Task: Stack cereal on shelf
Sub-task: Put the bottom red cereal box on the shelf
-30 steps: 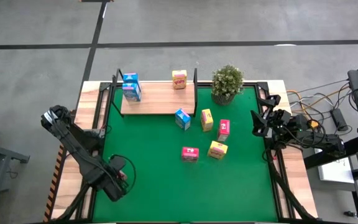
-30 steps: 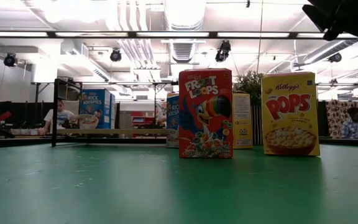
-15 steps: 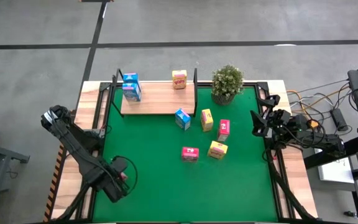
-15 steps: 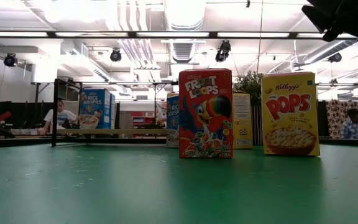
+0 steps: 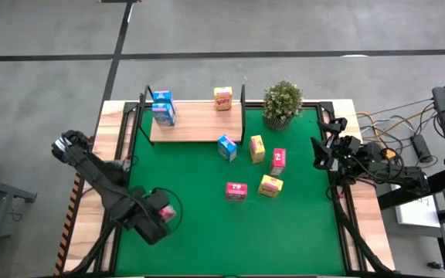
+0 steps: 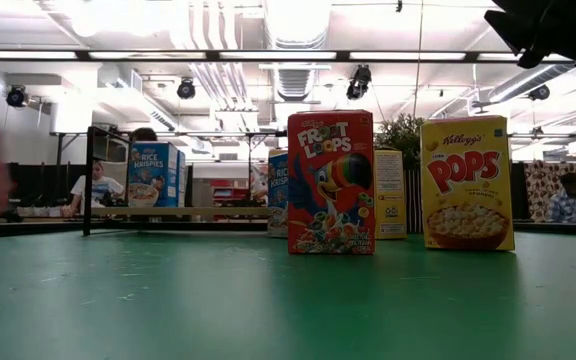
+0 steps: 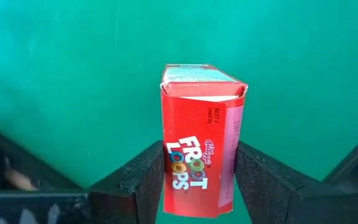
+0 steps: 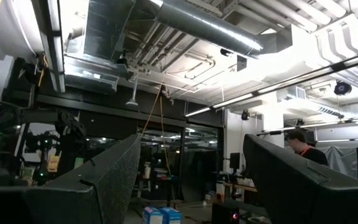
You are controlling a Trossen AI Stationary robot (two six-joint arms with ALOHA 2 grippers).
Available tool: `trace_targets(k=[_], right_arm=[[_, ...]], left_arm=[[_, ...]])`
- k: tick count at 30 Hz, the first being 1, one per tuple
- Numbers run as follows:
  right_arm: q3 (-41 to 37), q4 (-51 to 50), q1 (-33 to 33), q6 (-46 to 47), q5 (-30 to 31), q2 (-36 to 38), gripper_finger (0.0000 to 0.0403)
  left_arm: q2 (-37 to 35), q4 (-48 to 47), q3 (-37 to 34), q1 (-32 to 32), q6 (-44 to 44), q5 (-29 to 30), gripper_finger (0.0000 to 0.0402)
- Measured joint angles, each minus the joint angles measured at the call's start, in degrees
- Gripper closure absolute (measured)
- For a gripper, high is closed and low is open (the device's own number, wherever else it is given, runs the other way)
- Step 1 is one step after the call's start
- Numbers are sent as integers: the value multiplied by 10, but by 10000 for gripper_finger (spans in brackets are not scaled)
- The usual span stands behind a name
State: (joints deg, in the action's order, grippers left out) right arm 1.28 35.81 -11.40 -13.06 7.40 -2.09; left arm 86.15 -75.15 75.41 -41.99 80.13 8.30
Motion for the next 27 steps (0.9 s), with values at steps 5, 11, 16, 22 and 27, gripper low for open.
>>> trace_targets(k=[5, 11, 16, 22, 27], right_arm=[[0, 0, 0, 0, 0, 0, 129], [0, -3, 0, -1, 0, 0, 129], [0, -4, 0, -2, 0, 0, 129], [0, -4, 0, 0, 0, 0, 129], [0, -4, 0, -3, 0, 0, 129]], left_arm=[[0, 15, 20, 64, -139, 25, 233], [0, 14, 56, 158, -362, 32, 233], [0, 0, 91, 251, -545, 32, 233], [0, -10, 146, 380, -756, 32, 233], [9, -14, 203, 503, -907, 32, 233]])
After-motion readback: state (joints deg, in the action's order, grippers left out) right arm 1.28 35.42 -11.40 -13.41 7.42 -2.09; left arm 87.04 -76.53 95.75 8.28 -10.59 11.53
